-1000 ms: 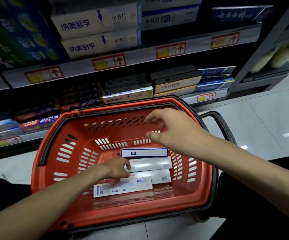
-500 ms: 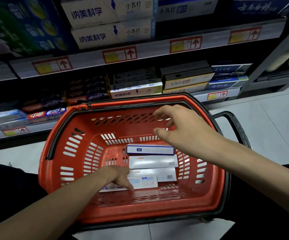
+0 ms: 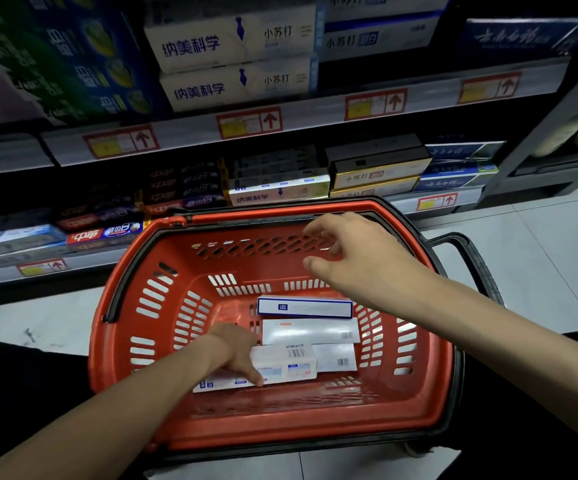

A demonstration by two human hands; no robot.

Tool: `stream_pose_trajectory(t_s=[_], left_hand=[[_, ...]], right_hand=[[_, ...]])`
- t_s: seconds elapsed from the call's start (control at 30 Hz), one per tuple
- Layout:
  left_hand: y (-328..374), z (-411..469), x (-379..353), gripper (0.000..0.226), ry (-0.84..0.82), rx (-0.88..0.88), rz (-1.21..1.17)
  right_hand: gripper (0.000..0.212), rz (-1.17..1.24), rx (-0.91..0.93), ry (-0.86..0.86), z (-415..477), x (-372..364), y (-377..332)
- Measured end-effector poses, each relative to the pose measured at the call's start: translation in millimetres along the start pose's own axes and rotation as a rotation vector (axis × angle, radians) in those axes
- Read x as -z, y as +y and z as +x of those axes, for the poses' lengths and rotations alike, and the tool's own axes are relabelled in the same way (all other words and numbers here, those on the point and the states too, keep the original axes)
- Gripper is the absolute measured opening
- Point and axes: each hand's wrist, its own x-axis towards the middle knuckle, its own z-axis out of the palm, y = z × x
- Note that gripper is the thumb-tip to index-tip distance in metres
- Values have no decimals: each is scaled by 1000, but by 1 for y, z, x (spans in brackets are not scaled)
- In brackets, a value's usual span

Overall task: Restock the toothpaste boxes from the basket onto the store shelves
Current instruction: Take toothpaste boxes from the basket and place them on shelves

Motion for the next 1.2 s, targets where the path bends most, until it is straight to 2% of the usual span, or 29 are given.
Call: stream_pose_trajectory(t_s=[0.1,0.2,0.4,0.5,0.57,0.63,0.7,0.8,0.97,1.1,1.2], left_hand=[[-2,-17,16,76,77,19,40],[-11,-43,42,61,177,44,-104],[-35,-120,102,74,469,-163,-820],[-36,-162,121,72,624,-282,-1016],[-36,-176,123,67,704,-350,-1207],[-29,-179,119,79,754,-421,-1480],[-16,-176,118,94,728,-483,-1711],[-1,-175,116,94,608,-586,-1919],[5,-179,116,77,513,-689,-2009],[10,-179,116,76,460,-708,-2042],[14,-181,118,54,426,-702,-2118]], right_hand=[[47,2,-2,7,2,3,-2],[47,15,0,30,6,7,-4],[47,151,-53,134,11,24,-10],[45,259,-81,205,12,31,-14],[42,330,-122,198,12,33,-16],[35,406,-169,173,14,29,-17],[29,485,-226,141,17,23,-17],[26,595,-313,87,20,16,-18],[36,807,-411,-8,22,11,-18],[37,947,-442,-42,23,9,-18],[33,1057,-442,-32,22,10,-14]])
